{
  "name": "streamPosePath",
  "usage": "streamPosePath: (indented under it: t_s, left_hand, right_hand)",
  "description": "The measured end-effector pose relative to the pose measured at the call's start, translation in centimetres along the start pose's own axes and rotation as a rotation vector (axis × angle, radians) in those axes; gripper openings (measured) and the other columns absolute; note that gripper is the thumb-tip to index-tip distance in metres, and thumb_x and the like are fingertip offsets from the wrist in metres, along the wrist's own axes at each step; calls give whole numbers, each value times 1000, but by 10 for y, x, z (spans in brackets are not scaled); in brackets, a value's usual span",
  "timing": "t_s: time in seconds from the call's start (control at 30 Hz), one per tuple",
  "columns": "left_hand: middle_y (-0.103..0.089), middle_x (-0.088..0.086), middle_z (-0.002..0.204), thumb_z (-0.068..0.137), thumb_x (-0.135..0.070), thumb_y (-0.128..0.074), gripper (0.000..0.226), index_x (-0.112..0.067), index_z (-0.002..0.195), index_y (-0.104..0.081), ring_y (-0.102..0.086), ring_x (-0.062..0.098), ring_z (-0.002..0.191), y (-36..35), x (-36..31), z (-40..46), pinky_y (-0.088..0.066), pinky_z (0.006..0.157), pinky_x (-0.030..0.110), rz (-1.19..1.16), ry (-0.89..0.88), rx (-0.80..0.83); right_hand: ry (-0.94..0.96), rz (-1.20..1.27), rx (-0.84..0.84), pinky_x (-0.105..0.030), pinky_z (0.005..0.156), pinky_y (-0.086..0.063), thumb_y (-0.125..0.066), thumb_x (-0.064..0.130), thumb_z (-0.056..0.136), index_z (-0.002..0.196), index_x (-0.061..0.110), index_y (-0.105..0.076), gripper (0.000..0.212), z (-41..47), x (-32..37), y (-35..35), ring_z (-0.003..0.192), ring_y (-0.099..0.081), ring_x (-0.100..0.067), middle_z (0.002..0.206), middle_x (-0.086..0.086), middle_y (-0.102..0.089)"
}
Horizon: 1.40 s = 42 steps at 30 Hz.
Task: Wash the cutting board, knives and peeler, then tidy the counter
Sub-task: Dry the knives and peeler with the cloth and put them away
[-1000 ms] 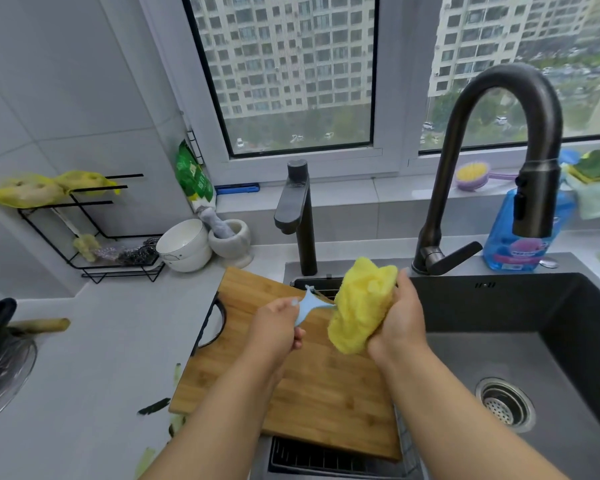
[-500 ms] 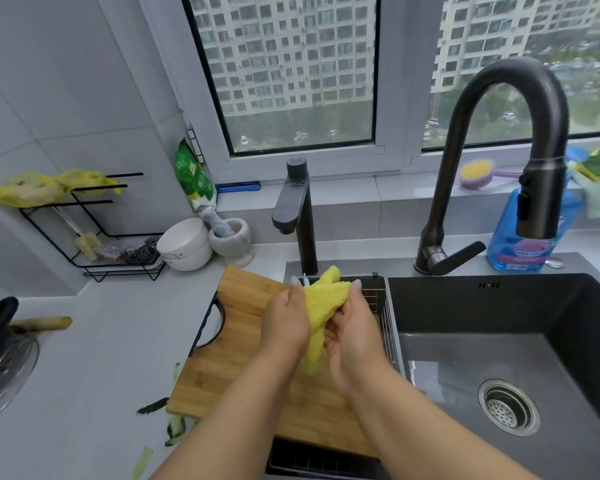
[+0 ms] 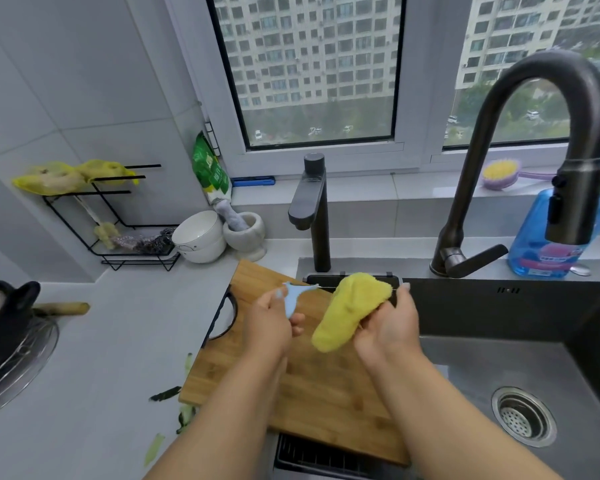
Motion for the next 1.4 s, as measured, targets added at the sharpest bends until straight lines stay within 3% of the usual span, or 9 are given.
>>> streamPosePath:
  t_s: [0.13,0.23,0.43,0.67,0.87,1.07,1.17,1.27,1.4]
  left_hand:
    - [-44,3,65,95,-17,-60,18,-1,103,-62,-38,9,51,3,7,1,-38,43,19,-295,188,20]
    - [-39,1,62,97,-21,-57,18,-4,93,-58,-32,9,46,2,8,-2,-29,36,20,-336,238,51]
    - [-45,-1,59,101,-47,-36,42,-14,82,-55,-30,11,44,3,1,-11,-25,45,23,98,130,123]
    - [-41,-2,59,99,-57,-22,52,-19,86,-56,-39,17,58,2,3,-8,-34,61,30,419,11,200]
    - [-43,-1,60,100,-55,-18,57,-15,85,-56,-40,16,56,16,-2,9,-32,55,28,445,39,122]
    - [-41,-2,57,101,-52,-27,50,-17,73,-50,-35,14,50,26,10,5,-27,53,27,328,99,123]
    - [-42,-1,51,102,-48,-32,48,-11,87,-58,-33,13,42,40,12,3,-25,43,20,141,183,41]
    - [-42,-1,44,103,-42,-33,43,-6,98,-57,-32,13,36,55,11,4,-24,39,18,34,190,7]
    - [-47,2,47,101,-23,-34,34,-4,109,-61,-35,12,35,67,6,0,-25,37,20,-94,194,-16]
  right_hand:
    - [35,63,14,-47,106,-40,-22,60,98,116,9,-63,68,-1,3,-4,113,-59,-32,116,-17,-66]
    - [7,17,28,-48,104,-41,-24,61,97,117,10,-63,67,-5,-5,-9,112,-60,-32,117,-17,-66]
    - [-44,-137,93,-43,97,-47,-22,61,97,117,7,-64,72,-12,-22,-17,108,-63,-31,111,-17,-70]
    - [-95,-311,169,-25,52,-55,-24,61,97,109,15,-66,64,-12,-37,-25,76,-73,-15,98,-9,-74]
    - [-123,-382,179,-35,77,-54,-24,63,96,116,14,-67,68,-11,-51,-32,97,-70,-22,105,-11,-73]
    - [-117,-384,140,-35,79,-53,-23,67,94,119,13,-65,73,-3,-55,-32,100,-68,-24,107,-12,-72]
    - [-83,-330,87,-40,86,-53,-22,66,95,118,7,-65,77,5,-46,-31,101,-67,-30,105,-16,-72]
    - [-58,-284,26,-40,80,-54,-25,65,95,117,7,-65,74,11,-39,-30,99,-67,-32,105,-17,-72]
    - [-54,-281,14,-48,97,-48,-29,66,94,121,8,-64,73,12,-35,-33,112,-61,-37,120,-22,-64]
Point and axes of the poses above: each hand's wrist, its own z-axis towards the middle knuckle, its own y-axis out of the back of the hand, x = y × z, the point moved 4 cm from there along z, towards the middle knuckle
